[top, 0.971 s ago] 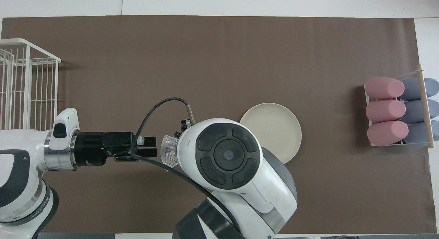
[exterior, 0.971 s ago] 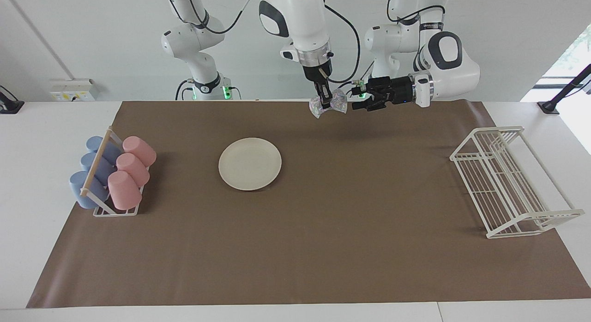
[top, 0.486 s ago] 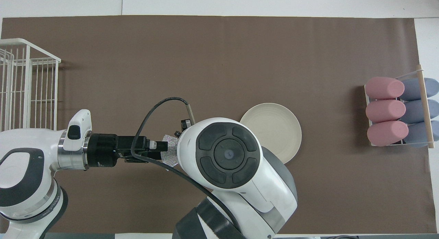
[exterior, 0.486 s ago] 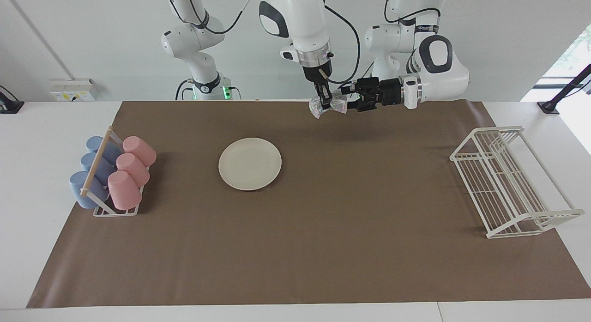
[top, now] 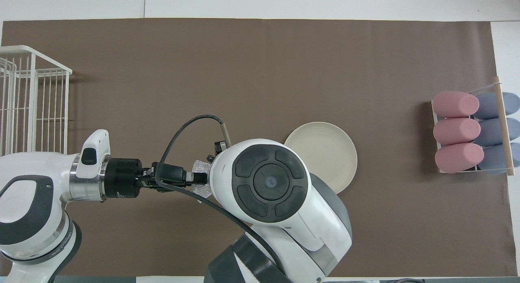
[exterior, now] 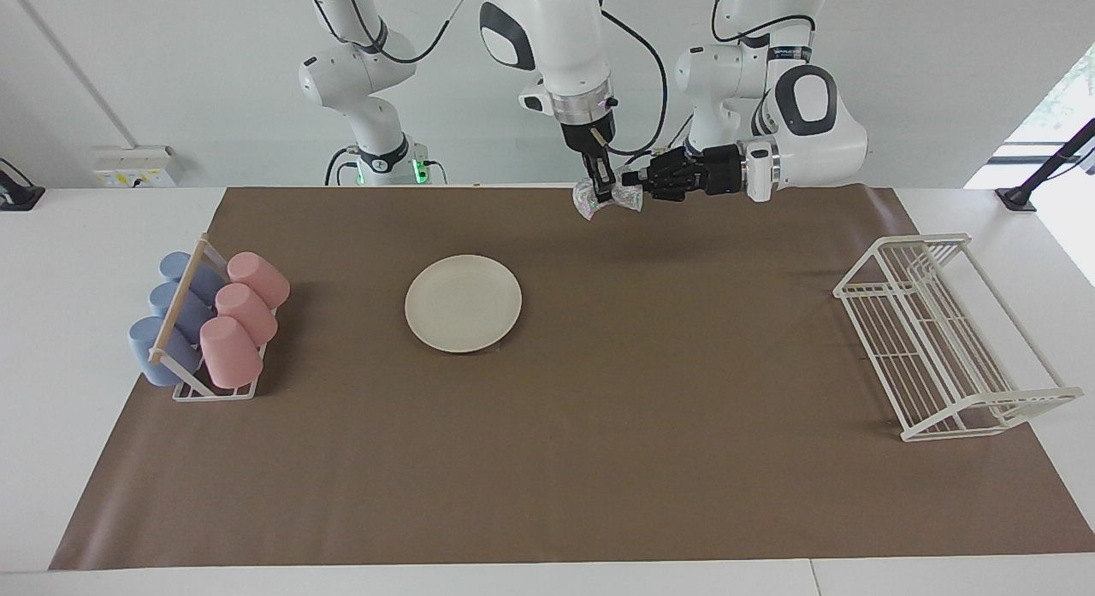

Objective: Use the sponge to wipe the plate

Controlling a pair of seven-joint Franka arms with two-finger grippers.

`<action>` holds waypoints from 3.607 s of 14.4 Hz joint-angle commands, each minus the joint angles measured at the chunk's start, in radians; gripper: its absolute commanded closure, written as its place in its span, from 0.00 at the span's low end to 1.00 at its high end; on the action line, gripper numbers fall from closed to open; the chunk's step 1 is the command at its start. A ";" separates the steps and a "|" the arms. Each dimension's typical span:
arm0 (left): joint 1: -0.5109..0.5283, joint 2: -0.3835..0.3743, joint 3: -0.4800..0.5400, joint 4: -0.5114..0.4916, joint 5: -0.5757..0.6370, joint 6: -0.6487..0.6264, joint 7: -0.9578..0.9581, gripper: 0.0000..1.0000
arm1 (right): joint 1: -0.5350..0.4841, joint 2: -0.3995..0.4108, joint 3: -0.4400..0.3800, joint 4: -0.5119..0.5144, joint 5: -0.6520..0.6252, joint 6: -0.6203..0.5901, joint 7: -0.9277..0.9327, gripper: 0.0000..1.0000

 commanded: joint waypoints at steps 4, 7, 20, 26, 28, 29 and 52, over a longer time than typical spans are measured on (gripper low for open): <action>-0.017 -0.002 0.017 -0.001 -0.009 0.000 -0.018 1.00 | -0.003 0.005 0.005 0.004 0.009 0.020 0.003 0.00; -0.011 -0.002 0.018 -0.003 -0.003 -0.002 -0.027 1.00 | -0.018 -0.007 0.005 0.003 0.003 0.009 -0.027 0.00; 0.179 0.049 0.018 0.158 0.616 0.070 -0.326 1.00 | -0.548 -0.190 -0.003 -0.054 -0.005 -0.398 -1.418 0.00; 0.150 0.120 0.003 0.298 1.013 0.049 -0.474 1.00 | -0.728 -0.210 0.003 -0.079 -0.042 -0.391 -1.871 0.00; 0.097 0.154 0.000 0.373 1.173 -0.006 -0.556 1.00 | -0.724 -0.208 0.003 -0.077 -0.072 -0.368 -1.943 0.00; 0.067 0.170 0.000 0.407 1.234 -0.035 -0.599 1.00 | -0.724 -0.207 0.003 -0.074 -0.077 -0.347 -1.997 0.00; -0.080 0.455 0.001 0.692 2.388 -0.316 -0.711 1.00 | -0.492 -0.176 -0.311 -0.045 -0.174 -0.310 -2.267 0.00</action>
